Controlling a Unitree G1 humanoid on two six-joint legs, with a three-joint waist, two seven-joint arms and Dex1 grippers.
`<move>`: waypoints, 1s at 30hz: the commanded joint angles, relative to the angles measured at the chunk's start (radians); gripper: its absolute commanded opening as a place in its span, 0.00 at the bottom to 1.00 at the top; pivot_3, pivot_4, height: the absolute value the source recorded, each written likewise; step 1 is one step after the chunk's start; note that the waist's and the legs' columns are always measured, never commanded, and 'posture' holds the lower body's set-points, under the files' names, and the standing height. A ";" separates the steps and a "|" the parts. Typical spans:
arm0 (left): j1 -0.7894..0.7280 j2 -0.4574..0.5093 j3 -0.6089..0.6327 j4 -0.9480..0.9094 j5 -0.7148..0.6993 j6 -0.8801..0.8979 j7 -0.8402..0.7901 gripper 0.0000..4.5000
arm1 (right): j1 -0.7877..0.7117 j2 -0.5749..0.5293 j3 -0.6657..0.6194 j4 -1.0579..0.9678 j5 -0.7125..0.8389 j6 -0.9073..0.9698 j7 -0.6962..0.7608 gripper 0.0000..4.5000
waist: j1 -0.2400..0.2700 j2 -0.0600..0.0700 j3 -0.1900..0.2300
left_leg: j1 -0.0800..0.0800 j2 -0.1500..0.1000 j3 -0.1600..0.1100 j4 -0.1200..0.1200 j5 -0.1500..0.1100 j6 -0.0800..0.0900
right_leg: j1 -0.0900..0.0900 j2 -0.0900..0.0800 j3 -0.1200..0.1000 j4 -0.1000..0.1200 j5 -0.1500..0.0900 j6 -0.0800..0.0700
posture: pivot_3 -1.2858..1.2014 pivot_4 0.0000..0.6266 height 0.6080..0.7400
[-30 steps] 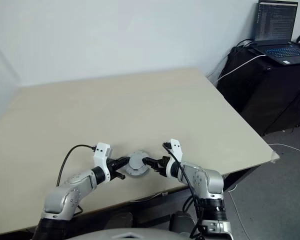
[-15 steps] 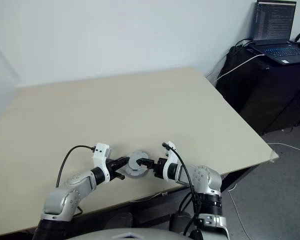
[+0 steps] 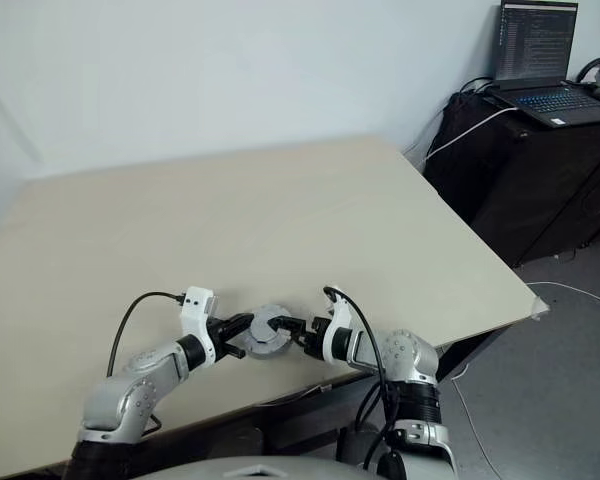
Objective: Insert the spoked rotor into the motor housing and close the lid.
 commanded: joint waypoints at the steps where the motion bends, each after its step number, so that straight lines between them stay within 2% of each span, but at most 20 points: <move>1: -0.003 -0.015 -0.043 -0.021 -0.011 0.004 -0.017 0.00 | -0.004 0.036 0.074 -0.006 0.055 0.055 0.060 0.99 | 0.000 0.000 0.000 | 0.000 0.000 0.000 0.000 0.001 0.002 | 0.000 0.001 0.000 0.000 0.000 0.000 | 0.52 0.00 1.00; 8: -0.002 -0.017 -0.041 -0.025 -0.012 0.004 -0.016 0.00 | -0.022 0.084 -0.007 0.042 0.016 -0.054 -0.014 0.99 | 0.001 0.000 0.000 | 0.001 0.001 -0.001 -0.001 0.000 0.000 | 0.000 0.003 0.000 0.000 -0.002 -0.001 | 0.52 0.00 1.00; 13: -0.001 -0.019 -0.040 -0.024 -0.011 0.003 -0.015 0.00 | 0.000 0.081 -0.008 0.009 0.053 -0.052 -0.032 0.99 | 0.003 0.000 0.000 | 0.001 0.001 -0.002 0.001 -0.001 -0.003 | 0.001 0.002 0.000 0.000 -0.001 0.001 | 0.52 0.00 1.00; 16: -0.003 -0.022 -0.040 -0.022 -0.009 0.001 -0.015 0.00 | 0.016 0.068 -0.002 -0.021 0.083 -0.024 -0.023 0.86 | 0.005 0.001 0.001 | 0.001 0.000 -0.003 0.001 -0.001 -0.003 | 0.001 0.001 0.000 0.000 0.000 0.001 | 0.52 0.00 1.00; 20: -0.004 -0.025 -0.040 -0.018 -0.008 -0.002 -0.014 0.00 | 0.030 0.057 0.003 -0.065 0.109 0.028 -0.023 0.56 | 0.009 0.002 0.002 | -0.001 0.000 -0.003 0.000 -0.001 -0.003 | -0.001 0.001 0.000 -0.001 -0.001 0.000 | 0.52 0.00 1.00; 25: -0.001 -0.031 -0.040 -0.015 -0.005 -0.007 -0.013 0.00 | 0.033 0.047 0.006 -0.085 0.124 0.061 -0.029 0.29 | 0.007 0.001 0.002 | -0.005 0.000 -0.002 0.000 0.000 0.001 | 0.000 0.003 0.001 0.000 -0.002 0.001 | 0.52 0.00 1.00; 30: 0.004 -0.035 -0.037 -0.016 -0.006 -0.012 -0.011 0.00 | 0.033 0.049 0.007 -0.085 0.120 0.069 -0.036 0.28 | 0.007 0.001 0.003 | -0.004 0.000 -0.003 0.000 0.000 0.001 | 0.000 0.003 0.002 0.000 -0.003 0.000 | 0.52 0.00 1.00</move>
